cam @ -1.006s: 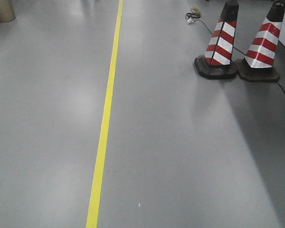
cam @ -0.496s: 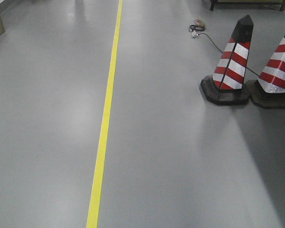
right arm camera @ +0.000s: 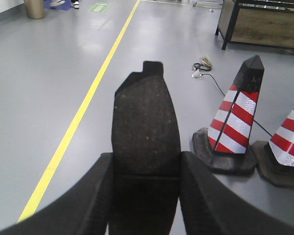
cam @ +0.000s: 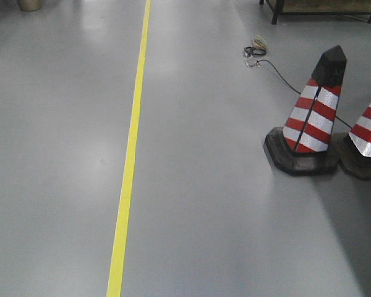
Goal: Move and align brake pads A on conveyor
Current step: 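Drive the base from the table to the dark conveyor belt holding both pads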
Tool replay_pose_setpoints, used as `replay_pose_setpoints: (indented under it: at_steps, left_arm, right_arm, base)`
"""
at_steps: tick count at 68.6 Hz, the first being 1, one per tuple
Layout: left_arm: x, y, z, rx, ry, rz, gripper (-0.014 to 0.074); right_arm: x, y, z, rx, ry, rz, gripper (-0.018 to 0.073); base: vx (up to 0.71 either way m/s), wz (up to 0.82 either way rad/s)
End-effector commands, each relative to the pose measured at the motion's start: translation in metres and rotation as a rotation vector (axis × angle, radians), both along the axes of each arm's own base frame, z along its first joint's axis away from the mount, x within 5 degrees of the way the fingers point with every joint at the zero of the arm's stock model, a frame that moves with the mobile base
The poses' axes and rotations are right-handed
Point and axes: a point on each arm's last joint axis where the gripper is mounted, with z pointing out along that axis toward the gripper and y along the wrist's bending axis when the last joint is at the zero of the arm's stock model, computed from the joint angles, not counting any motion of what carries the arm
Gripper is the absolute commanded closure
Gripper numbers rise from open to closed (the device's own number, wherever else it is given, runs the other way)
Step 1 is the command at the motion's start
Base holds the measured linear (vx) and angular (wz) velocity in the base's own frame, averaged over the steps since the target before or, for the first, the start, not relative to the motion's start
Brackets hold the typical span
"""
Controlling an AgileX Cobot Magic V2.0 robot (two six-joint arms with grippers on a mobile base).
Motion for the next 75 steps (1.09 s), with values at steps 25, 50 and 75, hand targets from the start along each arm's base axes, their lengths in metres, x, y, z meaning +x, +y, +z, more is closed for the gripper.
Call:
replay_pose_setpoints:
  at_steps: [25,50,75]
  left_arm:
    - [0.0008,0.0030,0.0172,-0.026,-0.100,0.035,0.0460]
    - [0.0008,0.0030,0.0172,-0.026,-0.100,0.035,0.0460]
    - [0.0008,0.0030,0.0172,-0.026,-0.100,0.035,0.0460]
  right_arm:
    - [0.0018,-0.0001,0.0167,0.004,-0.113,-0.003,0.0551]
    - [0.0018,-0.0001,0.0167,0.004,-0.113,-0.003,0.0551]
    - [0.0018,-0.0001,0.0168,0.004,-0.114,-0.003,0.0551]
  base:
    - [0.68,-0.01]
    - [0.58,-0.22]
    - [0.50,-0.68]
